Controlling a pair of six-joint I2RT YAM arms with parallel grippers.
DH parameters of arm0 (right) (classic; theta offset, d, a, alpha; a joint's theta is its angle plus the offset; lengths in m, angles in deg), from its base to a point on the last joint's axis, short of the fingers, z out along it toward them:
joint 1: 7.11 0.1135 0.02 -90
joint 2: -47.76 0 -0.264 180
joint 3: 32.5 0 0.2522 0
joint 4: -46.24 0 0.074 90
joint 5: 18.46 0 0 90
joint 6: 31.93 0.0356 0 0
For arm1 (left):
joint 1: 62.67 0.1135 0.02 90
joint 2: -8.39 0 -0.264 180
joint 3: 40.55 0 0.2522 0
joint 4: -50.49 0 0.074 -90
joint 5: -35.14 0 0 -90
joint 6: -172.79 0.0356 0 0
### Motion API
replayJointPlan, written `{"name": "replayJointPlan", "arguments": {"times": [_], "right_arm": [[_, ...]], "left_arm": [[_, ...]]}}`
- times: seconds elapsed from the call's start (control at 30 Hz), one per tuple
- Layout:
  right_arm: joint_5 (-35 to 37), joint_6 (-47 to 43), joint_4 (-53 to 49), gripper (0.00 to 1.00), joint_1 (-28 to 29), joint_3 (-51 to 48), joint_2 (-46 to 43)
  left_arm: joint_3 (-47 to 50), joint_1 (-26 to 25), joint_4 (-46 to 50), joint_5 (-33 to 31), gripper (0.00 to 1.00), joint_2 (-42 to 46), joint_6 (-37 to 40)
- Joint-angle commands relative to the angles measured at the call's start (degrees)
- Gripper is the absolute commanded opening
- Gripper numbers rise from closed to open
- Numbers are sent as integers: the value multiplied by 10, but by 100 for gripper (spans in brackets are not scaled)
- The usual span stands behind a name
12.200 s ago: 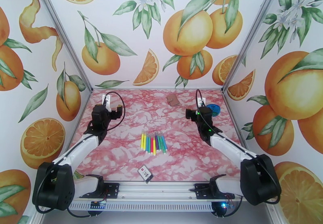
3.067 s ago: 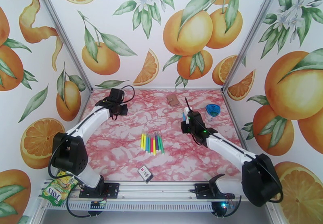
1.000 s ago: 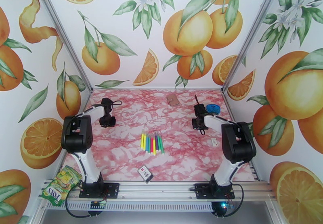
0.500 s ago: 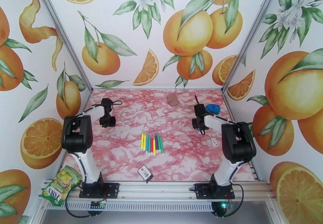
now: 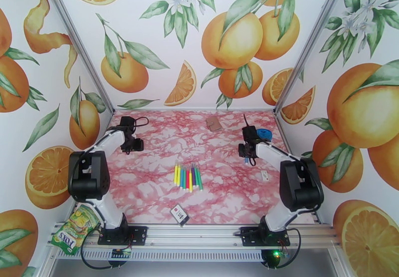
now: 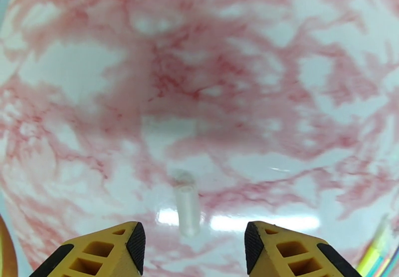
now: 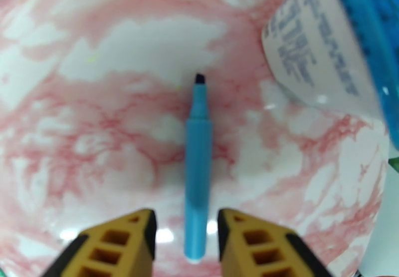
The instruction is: Open the pen caps
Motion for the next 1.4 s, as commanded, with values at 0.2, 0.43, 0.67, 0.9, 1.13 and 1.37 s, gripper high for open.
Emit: {"name": "replayJointPlan", "arguments": {"times": [0.2, 0.43, 0.67, 0.9, 1.13, 1.37], "right_arm": [[-74, -23, -46, 46, 69, 9, -65], [-162, -9, -41, 48, 144, -4, -87], [-219, 21, -19, 48, 213, -17, -87], [-259, 47, 20, 49, 264, -32, -65], [-256, 65, 35, 48, 294, -41, -33], [-254, 82, 47, 47, 321, -43, -1]], "left_arm": [[20, -60, -38, 122, 63, 82, -12], [79, -90, -114, 255, 65, 140, -18], [140, -96, -183, 312, 66, 181, -36], [161, -98, -207, 319, 66, 191, -37], [161, -98, -212, 320, 66, 186, -37], [158, -98, -212, 314, 66, 182, -38]]}}
